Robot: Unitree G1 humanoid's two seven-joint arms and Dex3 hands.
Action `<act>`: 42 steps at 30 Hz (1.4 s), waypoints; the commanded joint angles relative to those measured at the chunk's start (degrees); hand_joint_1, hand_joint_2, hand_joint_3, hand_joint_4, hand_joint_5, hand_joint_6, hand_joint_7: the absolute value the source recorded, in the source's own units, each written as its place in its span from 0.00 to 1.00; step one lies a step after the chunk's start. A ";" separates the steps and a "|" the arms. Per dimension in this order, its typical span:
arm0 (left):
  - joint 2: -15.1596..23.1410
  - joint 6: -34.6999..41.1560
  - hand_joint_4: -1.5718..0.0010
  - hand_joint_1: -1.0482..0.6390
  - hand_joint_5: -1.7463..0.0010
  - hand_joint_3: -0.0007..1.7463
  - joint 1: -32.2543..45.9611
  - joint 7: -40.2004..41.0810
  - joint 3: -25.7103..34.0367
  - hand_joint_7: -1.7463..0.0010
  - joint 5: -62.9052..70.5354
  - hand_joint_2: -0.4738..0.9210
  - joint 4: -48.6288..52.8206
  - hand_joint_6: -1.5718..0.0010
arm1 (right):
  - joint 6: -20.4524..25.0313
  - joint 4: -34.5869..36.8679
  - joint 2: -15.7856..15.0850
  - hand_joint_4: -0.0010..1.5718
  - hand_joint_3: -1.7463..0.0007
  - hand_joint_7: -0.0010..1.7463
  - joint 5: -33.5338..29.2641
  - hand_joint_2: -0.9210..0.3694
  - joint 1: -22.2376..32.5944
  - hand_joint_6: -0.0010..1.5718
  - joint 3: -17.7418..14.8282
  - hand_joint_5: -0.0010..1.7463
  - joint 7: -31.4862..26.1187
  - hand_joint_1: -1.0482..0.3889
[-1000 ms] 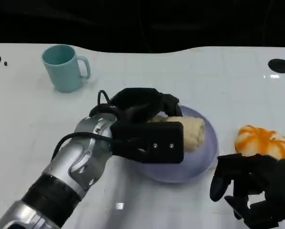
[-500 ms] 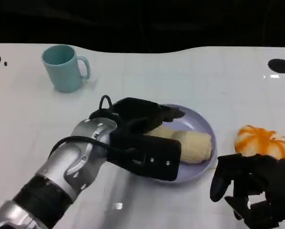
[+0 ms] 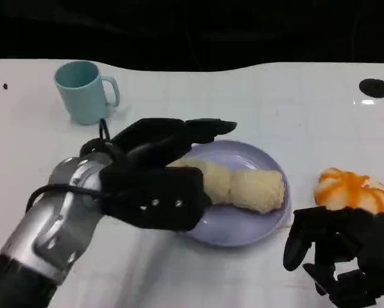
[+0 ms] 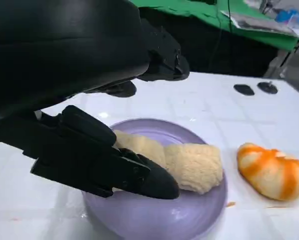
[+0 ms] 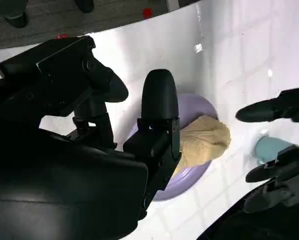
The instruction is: Grasp the towel on the left side of the plate with the left hand and place it into the plate.
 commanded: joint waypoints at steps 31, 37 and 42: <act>-4.95 57.28 0.47 0.55 0.00 0.77 32.53 7.86 31.46 0.07 -55.50 0.69 -49.30 0.54 | -0.15 -0.99 -1.07 0.45 0.40 0.81 0.35 0.26 0.37 0.44 -1.20 0.96 0.59 0.75; -6.11 60.70 0.49 0.56 0.00 0.70 32.46 10.21 30.73 0.00 -58.23 0.76 -46.79 0.58 | -2.23 0.22 -1.73 0.45 0.40 0.81 0.42 0.26 0.96 0.44 -1.97 0.96 1.02 0.75; -6.33 59.59 0.49 0.56 0.00 0.71 31.78 10.40 29.48 0.00 -58.18 0.75 -42.41 0.58 | -2.94 1.00 -1.51 0.45 0.40 0.81 0.78 0.25 1.24 0.44 -2.82 0.96 1.17 0.76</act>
